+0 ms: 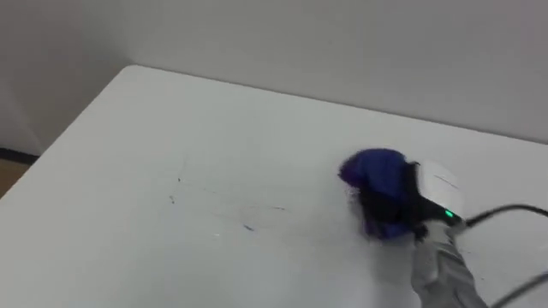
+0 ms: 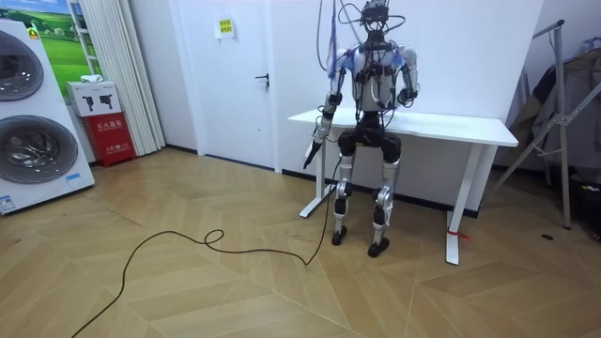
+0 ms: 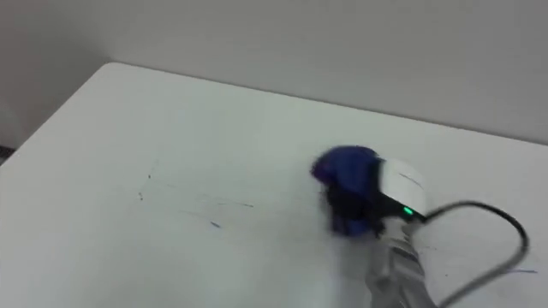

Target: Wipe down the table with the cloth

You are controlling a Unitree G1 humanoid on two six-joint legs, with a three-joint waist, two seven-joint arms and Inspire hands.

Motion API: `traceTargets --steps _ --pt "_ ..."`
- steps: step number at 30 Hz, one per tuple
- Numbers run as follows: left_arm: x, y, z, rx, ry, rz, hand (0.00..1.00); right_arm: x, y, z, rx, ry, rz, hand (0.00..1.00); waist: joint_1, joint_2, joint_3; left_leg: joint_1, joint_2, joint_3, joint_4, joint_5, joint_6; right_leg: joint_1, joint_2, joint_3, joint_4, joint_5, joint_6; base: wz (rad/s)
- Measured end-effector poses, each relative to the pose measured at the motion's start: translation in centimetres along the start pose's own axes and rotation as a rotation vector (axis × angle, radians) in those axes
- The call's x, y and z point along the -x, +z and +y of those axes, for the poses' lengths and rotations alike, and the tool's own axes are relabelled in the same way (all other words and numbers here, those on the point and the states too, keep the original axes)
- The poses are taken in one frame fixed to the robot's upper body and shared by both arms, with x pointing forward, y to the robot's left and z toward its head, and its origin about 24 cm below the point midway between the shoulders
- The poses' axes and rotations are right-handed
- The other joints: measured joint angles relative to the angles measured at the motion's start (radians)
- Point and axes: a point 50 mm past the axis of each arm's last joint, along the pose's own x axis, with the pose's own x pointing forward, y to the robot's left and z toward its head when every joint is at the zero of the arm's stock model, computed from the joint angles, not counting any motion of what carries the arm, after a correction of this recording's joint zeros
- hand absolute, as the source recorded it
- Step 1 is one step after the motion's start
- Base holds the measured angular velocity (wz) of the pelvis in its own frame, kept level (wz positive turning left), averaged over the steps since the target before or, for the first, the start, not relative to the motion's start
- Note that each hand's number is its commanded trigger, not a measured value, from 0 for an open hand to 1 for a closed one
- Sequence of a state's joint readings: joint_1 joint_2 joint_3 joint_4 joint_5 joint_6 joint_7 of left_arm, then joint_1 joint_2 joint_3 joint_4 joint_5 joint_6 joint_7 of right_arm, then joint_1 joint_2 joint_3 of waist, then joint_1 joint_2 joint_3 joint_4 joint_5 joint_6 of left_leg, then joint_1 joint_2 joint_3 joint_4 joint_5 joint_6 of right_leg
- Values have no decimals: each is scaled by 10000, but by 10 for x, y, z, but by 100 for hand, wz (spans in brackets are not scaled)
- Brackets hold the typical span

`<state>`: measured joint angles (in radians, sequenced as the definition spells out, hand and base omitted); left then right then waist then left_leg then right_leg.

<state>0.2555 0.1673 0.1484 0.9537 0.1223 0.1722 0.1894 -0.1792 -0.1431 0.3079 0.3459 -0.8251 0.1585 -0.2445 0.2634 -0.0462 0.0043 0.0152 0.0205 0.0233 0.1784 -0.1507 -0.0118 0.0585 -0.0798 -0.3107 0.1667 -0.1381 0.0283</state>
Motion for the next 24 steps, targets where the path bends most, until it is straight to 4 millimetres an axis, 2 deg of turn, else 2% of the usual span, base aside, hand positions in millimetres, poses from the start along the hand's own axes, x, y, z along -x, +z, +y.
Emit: traceTargets --steps 1,2,3,4,5,6,7,8,9,10,11,13,14,16,18,20,22,23,24 --pt "1 -10 0 -42 -63 344 0 -2 3 -2 77 -20 -210 100 71 22 22 10 -17 -43 -16 13 12 83 -43 -165 14 -25 40 48" --pt "2 -13 -1 -51 -91 445 0 -4 3 -4 100 -62 -216 100 77 18 76 3 -20 -43 -16 15 15 96 -56 -233 12 -26 43 27" --pt "3 -19 -3 -9 -136 605 0 -2 -3 -3 268 -58 -70 100 67 1 178 -85 -38 -47 -16 27 33 105 -84 -272 2 -25 44 17" --pt "5 -25 -4 46 -153 750 0 5 -17 7 610 272 330 100 -47 -10 199 -136 -76 -71 14 37 50 114 -118 -326 -41 -24 46 18" --pt "6 -29 -4 109 -136 862 0 12 -27 15 671 602 637 100 -171 -17 187 -121 -104 -114 21 42 59 173 -141 -385 -65 -30 59 25" --pt "6 -33 -2 295 -50 1000 0 30 -48 24 50 557 1266 100 -354 -9 173 -65 -155 -115 26 42 77 277 -194 -487 -158 -54 113 27" --pt "7 -40 4 512 120 1169 0 47 -64 28 -123 367 1710 100 -665 58 126 -8 -179 -97 37 33 110 372 -228 -495 -155 -82 163 19" --pt "7 -42 7 614 244 1250 0 57 -72 30 -181 270 1995 100 -765 62 83 63 -186 -76 40 19 126 440 -231 -492 -158 -98 187 0" --pt "7 -47 14 775 474 1337 0 75 -90 31 -237 67 2616 100 -976 67 5 196 -192 18 18 -26 155 573 -251 -440 -168 -152 245 -10" --pt "6 -47 17 838 559 1317 0 85 -100 31 -260 -51 2941 100 -1077 54 3 256 -195 50 25 -51 164 627 -261 -393 -167 -180 260 -16" --pt "6 -48 24 941 751 1256 0 103 -121 30 -277 -309 3684 100 -1306 54 -108 370 -210 96 32 -93 184 708 -291 -320 -145 -239 313 -12" --pt "5 -44 32 1189 1041 1041 0 140 -160 24 -179 -1097 5556 100 -1742 38 -223 550 -236 204 80 -183 203 857 -338 -228 -103 -289 409 -13" --pt "5 -43 33 1204 1099 946 0 148 -169 22 -166 -1269 6017 100 -1879 32 -247 546 -246 203 144 -205 236 875 -358 -230 -83 -287 415 -5" --pt "3 -34 36 1188 1192 605 0 177 -198 14 -316 -1932 7762 100 -2372 -18 -263 522 -282 209 450 -298 349 962 -471 -275 75 -284 417 5" --pt "1 -20 39 1123 1271 162 0 196 -214 9 -367 -2051 8725 100 -2542 -104 -276 436 -271 233 713 -419 410 941 -574 -379 251 -298 420 2" --pt "0 -12 39 1037 1284 -128 0 203 -221 7 -227 -2005 9186 100 -2627 -150 -280 358 -266 215 1017 -587 473 970 -645 -466 398 -323 450 0" --pt "-2 0 37 743 1175 -516 0 198 -221 6 -233 -2106 9366 100 -2546 -139 -282 251 -183 259 1401 -822 534 974 -633 -443 452 -319 462 -14" --pt "-2 6 35 612 1116 -741 0 191 -215 10 -377 -2159 9524 100 -2283 -107 -290 134 -75 340 1637 -986 531 886 -684 -439 546 -294 493 -54" --pt "-2 11 32 420 1026 -910 0 180 -208 14 -557 -2209 9622 100 -1861 -56 -288 -17 113 525 1817 -1127 527 646 -733 -539 929 -209 488 -70"
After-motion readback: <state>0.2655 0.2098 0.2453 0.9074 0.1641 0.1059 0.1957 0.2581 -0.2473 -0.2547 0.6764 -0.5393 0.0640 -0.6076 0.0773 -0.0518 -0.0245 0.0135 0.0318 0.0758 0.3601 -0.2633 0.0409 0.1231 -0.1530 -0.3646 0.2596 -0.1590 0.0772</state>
